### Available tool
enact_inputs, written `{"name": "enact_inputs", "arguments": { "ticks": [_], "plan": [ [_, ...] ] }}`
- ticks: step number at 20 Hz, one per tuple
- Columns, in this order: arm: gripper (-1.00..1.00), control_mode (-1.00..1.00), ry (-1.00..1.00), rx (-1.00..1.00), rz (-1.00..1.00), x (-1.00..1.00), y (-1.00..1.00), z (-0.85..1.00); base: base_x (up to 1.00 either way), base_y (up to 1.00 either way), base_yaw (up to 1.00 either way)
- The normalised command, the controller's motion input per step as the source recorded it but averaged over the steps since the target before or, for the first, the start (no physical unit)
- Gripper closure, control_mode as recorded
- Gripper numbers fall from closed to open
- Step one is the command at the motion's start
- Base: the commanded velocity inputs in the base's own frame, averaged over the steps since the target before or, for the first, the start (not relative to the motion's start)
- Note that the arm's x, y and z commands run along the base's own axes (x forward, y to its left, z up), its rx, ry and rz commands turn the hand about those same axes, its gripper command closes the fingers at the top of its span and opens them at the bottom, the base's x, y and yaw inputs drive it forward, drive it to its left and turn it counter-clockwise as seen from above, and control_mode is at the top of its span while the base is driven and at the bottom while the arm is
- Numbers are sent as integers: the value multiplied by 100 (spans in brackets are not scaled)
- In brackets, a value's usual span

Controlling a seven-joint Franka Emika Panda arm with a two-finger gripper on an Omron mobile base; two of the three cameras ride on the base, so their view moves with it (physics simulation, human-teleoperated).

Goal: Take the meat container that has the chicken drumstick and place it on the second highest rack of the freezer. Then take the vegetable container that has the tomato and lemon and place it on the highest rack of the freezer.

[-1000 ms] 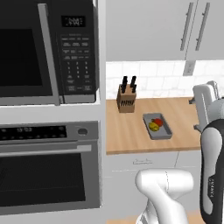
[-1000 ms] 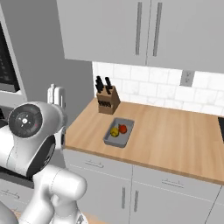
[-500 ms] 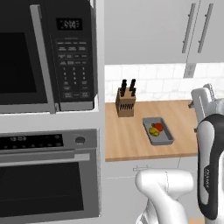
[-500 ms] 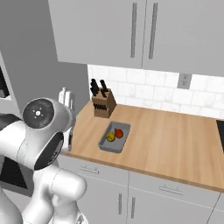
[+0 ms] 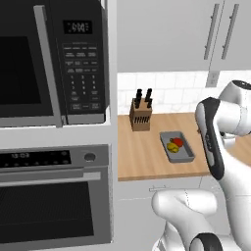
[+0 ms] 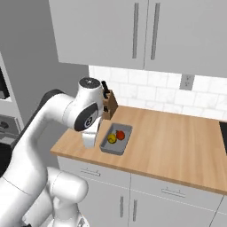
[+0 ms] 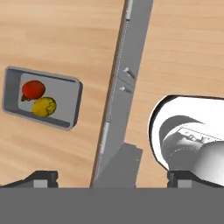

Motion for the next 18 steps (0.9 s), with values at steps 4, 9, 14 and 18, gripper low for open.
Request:
{"name": "enact_inputs", "arguments": {
  "ticks": [4, 9, 14, 18],
  "plan": [
    [-100, -100, 28, 12, 6, 40, -56, -100, 0, 0, 0],
    [-100, -100, 3, 14, 0, 32, -9, -62, 0, 0, 0],
    [-100, -100, 1, 2, 0, 19, -1, -43, 0, 0, 0],
    [-100, -100, -13, 0, 0, 1, 8, -32, 0, 0, 0]
  ]
}}
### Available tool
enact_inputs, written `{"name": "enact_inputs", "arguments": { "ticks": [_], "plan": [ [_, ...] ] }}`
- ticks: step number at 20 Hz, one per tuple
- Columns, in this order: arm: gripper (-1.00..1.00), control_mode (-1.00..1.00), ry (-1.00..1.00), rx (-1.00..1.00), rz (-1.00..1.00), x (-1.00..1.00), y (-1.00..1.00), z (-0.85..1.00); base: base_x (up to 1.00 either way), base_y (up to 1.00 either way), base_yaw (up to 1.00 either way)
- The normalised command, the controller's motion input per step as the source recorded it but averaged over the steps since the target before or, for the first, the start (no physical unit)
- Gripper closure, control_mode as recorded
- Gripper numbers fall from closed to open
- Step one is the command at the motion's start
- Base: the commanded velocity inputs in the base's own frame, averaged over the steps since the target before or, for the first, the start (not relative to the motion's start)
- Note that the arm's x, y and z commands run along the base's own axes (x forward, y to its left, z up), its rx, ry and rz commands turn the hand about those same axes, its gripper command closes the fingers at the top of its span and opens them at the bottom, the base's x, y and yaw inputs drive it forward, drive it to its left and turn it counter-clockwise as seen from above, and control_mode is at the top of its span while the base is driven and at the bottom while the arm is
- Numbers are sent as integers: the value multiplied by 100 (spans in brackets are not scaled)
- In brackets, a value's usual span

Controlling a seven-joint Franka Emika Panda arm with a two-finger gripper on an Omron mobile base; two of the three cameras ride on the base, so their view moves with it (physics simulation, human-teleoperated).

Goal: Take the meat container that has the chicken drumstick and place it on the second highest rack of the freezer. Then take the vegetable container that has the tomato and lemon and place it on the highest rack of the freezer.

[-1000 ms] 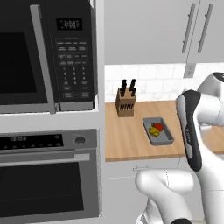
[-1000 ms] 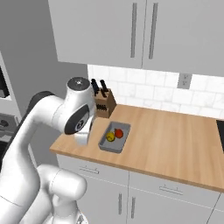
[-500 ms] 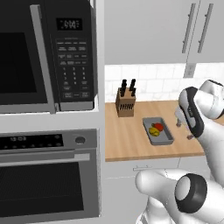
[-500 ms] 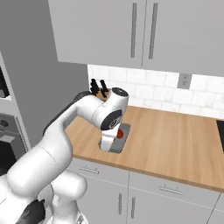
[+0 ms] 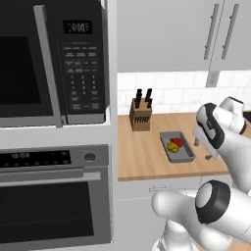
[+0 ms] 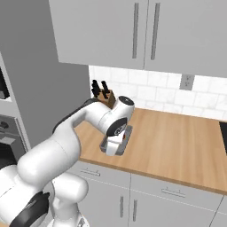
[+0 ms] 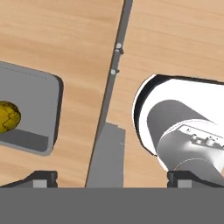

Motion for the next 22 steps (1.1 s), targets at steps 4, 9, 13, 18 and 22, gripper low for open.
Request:
{"name": "enact_inputs", "arguments": {
  "ticks": [4, 9, 13, 18, 22],
  "plan": [
    [-100, -100, 0, 0, 0, 32, 0, -24, 0, 0, 0],
    [-100, -100, 1, 0, 1, 43, 0, -36, 0, 0, 0],
    [-100, -100, 3, 0, 6, 44, 0, -39, 0, 0, 0],
    [-100, -100, 4, 0, 6, 33, 0, -38, 0, 0, 0],
    [-100, -100, 6, 0, 6, 31, 0, -30, 0, 0, 0]
  ]
}}
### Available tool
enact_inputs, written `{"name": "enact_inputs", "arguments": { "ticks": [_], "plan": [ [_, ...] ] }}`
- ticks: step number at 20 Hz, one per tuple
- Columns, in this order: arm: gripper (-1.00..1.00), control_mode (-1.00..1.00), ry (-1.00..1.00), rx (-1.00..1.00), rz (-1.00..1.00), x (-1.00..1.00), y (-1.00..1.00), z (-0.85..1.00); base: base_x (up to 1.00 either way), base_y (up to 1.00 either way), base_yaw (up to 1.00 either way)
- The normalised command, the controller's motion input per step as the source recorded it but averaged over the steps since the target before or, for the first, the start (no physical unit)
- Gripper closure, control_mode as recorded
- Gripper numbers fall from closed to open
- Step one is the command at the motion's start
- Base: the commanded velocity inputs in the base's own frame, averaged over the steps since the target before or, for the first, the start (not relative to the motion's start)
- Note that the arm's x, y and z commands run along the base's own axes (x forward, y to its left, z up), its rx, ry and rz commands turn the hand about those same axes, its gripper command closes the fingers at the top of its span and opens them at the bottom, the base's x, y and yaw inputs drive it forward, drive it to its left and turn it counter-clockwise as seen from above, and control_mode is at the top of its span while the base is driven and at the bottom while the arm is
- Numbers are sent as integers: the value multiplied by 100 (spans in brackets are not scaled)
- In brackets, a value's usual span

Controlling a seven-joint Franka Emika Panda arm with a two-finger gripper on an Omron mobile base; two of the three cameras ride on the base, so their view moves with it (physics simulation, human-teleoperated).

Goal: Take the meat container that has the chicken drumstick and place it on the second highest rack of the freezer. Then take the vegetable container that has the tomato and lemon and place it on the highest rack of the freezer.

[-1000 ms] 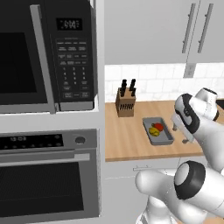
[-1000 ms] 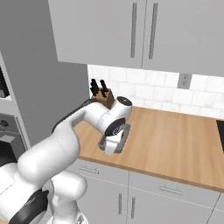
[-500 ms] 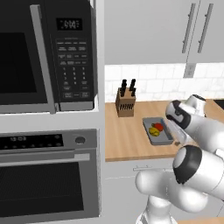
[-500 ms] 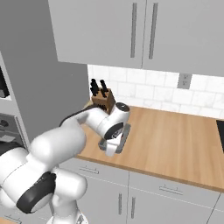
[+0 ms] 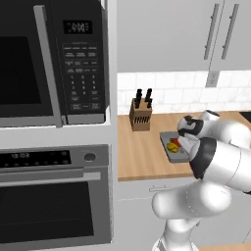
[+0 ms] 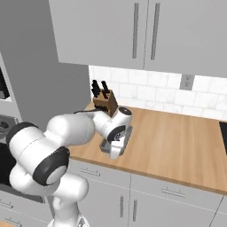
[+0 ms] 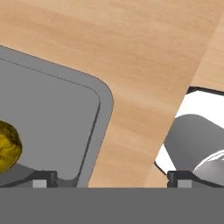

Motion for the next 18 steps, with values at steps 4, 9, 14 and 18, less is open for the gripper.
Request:
{"name": "enact_inputs", "arguments": {
  "ticks": [4, 9, 14, 18],
  "plan": [
    [-100, -100, 7, 0, 4, 30, 0, -32, 0, 0, 0],
    [-100, -100, 7, 0, 4, 49, -8, -36, 0, 0, 0],
    [-100, -100, 2, 0, 4, 38, -7, -36, 0, 0, 0],
    [100, -100, 0, 0, 0, 10, 0, -43, 0, 0, 0]
  ]
}}
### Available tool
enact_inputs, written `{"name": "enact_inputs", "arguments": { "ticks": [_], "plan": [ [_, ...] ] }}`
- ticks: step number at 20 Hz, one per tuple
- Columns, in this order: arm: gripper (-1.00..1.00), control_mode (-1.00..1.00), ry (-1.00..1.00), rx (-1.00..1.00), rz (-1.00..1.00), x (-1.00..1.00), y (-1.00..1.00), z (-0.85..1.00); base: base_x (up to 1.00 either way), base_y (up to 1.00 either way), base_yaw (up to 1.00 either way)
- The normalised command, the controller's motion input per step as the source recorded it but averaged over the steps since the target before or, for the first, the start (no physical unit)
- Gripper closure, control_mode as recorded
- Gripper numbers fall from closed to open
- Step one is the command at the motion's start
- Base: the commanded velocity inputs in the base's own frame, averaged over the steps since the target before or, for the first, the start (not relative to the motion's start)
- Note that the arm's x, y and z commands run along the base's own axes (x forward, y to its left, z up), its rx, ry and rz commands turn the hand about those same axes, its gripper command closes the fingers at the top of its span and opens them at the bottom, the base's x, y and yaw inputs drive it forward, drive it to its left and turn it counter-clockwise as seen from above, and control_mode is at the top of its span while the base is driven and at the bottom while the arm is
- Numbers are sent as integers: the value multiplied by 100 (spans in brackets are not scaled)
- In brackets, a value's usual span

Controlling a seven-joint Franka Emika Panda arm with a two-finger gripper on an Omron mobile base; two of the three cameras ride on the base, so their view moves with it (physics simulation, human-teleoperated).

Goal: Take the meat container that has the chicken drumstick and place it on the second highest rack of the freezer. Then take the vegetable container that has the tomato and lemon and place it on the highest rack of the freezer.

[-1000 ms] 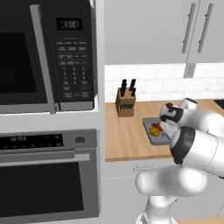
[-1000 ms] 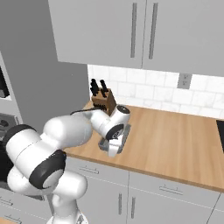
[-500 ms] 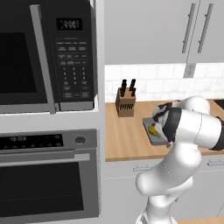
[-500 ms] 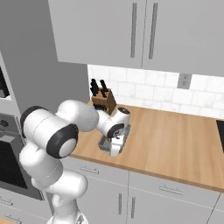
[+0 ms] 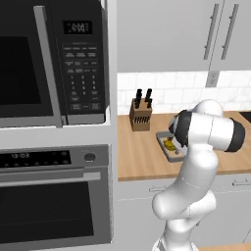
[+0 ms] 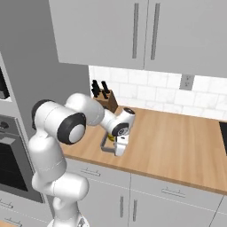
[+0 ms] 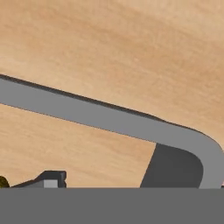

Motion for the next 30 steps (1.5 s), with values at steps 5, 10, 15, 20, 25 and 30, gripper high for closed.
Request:
{"name": "enact_inputs", "arguments": {
  "ticks": [5, 10, 15, 20, 25, 30],
  "plan": [
    [100, -100, 0, 0, 0, 2, 0, -25, 0, 0, 0],
    [100, -100, -4, 0, 0, 0, 0, -3, 0, 0, 0],
    [100, -100, -17, 4, 0, -9, 0, 16, 0, 0, 0],
    [100, -100, -7, 0, 0, -28, 1, 17, 0, 0, 0],
    [100, -100, -8, 1, 0, -28, 0, 21, 0, 0, 0],
    [100, -100, -11, 2, -1, -33, 0, 27, 0, 0, 0]
  ]
}}
